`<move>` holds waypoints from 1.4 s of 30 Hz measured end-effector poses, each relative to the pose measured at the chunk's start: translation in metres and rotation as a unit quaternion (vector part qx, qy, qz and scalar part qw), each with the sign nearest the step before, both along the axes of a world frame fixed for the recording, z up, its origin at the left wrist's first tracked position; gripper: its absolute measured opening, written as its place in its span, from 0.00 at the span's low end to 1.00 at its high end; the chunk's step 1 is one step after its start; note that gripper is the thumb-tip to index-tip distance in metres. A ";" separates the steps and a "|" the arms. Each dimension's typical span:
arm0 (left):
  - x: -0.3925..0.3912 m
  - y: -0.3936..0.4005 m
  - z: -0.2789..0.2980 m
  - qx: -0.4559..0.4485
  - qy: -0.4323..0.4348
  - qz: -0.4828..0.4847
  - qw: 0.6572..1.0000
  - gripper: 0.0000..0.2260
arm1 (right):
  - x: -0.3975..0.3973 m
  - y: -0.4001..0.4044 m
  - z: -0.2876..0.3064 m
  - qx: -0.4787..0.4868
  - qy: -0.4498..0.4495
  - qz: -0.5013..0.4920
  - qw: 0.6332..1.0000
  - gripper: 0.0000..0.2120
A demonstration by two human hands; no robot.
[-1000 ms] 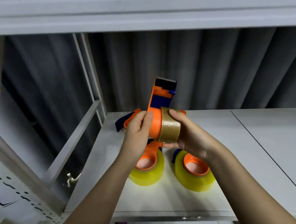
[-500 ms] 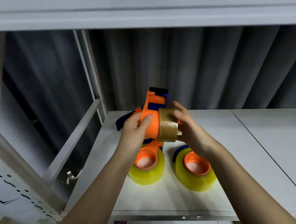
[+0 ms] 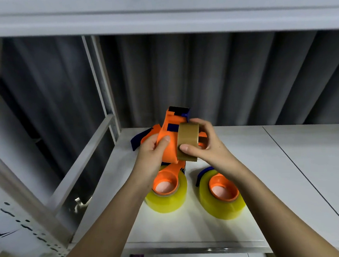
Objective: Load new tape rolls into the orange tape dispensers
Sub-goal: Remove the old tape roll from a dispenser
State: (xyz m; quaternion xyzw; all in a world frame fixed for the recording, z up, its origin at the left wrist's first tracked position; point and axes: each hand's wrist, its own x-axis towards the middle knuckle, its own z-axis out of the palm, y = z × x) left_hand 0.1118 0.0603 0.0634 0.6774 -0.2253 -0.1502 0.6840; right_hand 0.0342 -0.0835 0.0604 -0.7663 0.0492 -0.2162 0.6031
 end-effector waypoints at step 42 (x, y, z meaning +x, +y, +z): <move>0.047 0.088 -0.055 0.164 0.235 0.145 0.947 0.09 | 0.041 0.070 -0.046 0.184 0.182 0.041 0.965 0.36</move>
